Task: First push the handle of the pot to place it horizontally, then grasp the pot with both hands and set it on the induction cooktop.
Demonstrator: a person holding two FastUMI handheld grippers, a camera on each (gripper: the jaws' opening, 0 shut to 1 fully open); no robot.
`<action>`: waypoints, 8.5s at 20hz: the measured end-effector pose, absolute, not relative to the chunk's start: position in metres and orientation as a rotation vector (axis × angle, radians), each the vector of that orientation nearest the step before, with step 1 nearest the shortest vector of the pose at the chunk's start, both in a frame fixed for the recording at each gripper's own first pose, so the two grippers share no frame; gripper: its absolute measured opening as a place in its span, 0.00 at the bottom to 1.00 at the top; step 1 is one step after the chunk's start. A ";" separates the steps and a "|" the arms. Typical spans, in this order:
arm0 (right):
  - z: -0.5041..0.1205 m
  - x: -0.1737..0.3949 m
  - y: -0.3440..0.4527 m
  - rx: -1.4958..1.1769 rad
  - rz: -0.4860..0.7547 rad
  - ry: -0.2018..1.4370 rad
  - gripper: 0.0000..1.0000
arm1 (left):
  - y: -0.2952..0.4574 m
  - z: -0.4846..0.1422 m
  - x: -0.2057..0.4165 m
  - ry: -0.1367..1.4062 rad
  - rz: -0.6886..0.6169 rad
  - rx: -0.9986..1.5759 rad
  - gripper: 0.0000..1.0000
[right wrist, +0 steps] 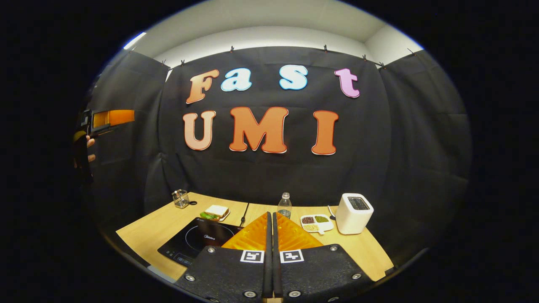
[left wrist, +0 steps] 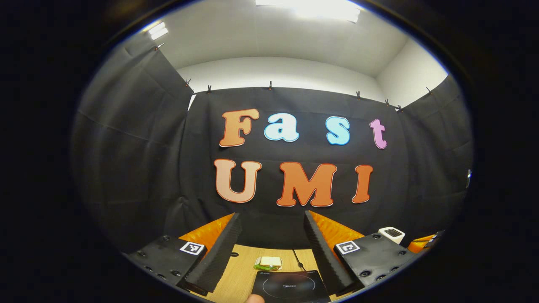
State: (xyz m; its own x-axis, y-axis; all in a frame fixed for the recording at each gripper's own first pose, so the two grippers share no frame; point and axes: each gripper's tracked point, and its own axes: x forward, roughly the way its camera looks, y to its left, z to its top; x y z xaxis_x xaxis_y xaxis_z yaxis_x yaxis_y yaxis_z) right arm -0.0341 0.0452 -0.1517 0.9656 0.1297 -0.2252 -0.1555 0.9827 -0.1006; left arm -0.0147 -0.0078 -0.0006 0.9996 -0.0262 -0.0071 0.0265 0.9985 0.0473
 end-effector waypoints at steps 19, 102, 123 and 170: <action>-0.345 -0.077 0.042 -0.034 0.172 0.629 0.00 | -0.013 -0.011 -0.008 -0.001 -0.039 0.071 0.98; -0.431 0.080 -0.197 0.069 -0.304 0.818 0.00 | -0.003 -0.068 0.050 0.118 0.025 0.070 0.99; -0.380 0.099 -0.212 0.112 -0.317 0.701 0.02 | -0.147 -0.391 0.091 0.612 -0.160 0.031 0.99; -0.397 0.114 -0.158 0.065 -0.227 0.749 0.49 | -0.250 -0.497 0.070 0.846 -0.270 0.032 0.62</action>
State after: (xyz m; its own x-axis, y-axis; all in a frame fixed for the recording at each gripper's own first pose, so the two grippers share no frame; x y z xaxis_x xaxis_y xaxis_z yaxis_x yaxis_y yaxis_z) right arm 0.1143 -0.1583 -0.3973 0.7091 -0.1815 -0.6813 0.2275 0.9735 -0.0226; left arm 0.0704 -0.2495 -0.4970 0.6307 -0.2226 -0.7434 0.2483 0.9655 -0.0784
